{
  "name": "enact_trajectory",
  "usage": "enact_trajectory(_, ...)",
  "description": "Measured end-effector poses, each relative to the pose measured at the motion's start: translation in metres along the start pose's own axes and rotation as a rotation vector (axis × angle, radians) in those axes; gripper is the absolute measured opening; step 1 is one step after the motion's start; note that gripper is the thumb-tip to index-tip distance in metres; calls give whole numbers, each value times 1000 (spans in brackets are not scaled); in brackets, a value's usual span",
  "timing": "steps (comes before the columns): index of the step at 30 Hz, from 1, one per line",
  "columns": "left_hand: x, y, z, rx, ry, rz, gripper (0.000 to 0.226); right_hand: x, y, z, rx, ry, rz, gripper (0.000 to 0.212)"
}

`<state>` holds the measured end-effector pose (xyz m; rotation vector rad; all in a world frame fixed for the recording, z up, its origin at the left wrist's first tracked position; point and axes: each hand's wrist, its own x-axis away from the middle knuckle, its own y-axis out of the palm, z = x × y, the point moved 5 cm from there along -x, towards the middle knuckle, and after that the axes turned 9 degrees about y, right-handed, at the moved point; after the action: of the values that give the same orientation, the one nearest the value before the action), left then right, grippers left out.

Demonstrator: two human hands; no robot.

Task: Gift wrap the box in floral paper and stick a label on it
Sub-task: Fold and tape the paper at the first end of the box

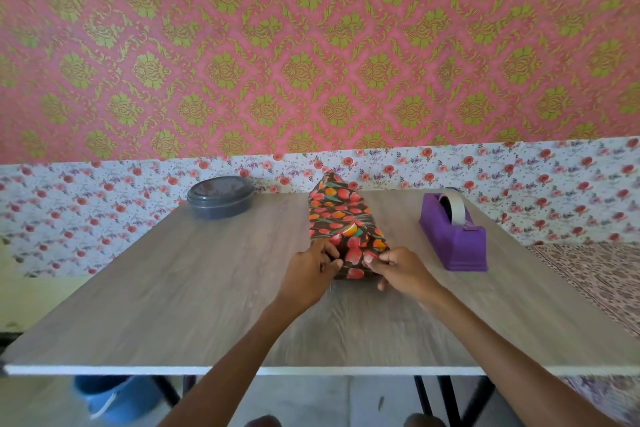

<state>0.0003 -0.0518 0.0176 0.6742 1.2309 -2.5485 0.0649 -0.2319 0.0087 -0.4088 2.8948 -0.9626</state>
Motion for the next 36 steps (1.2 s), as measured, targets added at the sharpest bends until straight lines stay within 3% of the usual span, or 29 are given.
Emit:
enact_trajectory(6, 0, 3, 10, -109, 133, -1, 9, 4, 2, 1, -145, 184, -21, 35)
enact_trajectory(12, 9, 9, 14, -435, 304, -80, 46, 4, 3, 1, -184, 239, -30, 25)
enact_trajectory(17, 12, 17, 11, -645, 445, -178, 44, 2, 2, 4, -254, 280, -36, 17)
enact_trajectory(25, 12, 13, 12, -532, 430, -79, 31, 5, 2, 1, -301, 326, -47, 19)
enact_trajectory(28, 13, 11, 8, -466, 419, -33, 25, 8, -5, 1, -179, 119, 95, 29)
enact_trajectory(31, 11, 10, 5, -410, 407, -15, 20, 19, -10, -7, 137, -322, 356, 32)
enact_trajectory(34, 9, 9, 6, -381, 419, -21, 22, 27, 3, -14, 408, -682, 368, 29)
enact_trajectory(36, 8, 8, 5, -323, 412, -31, 25, 23, 10, -10, 563, -755, 330, 36)
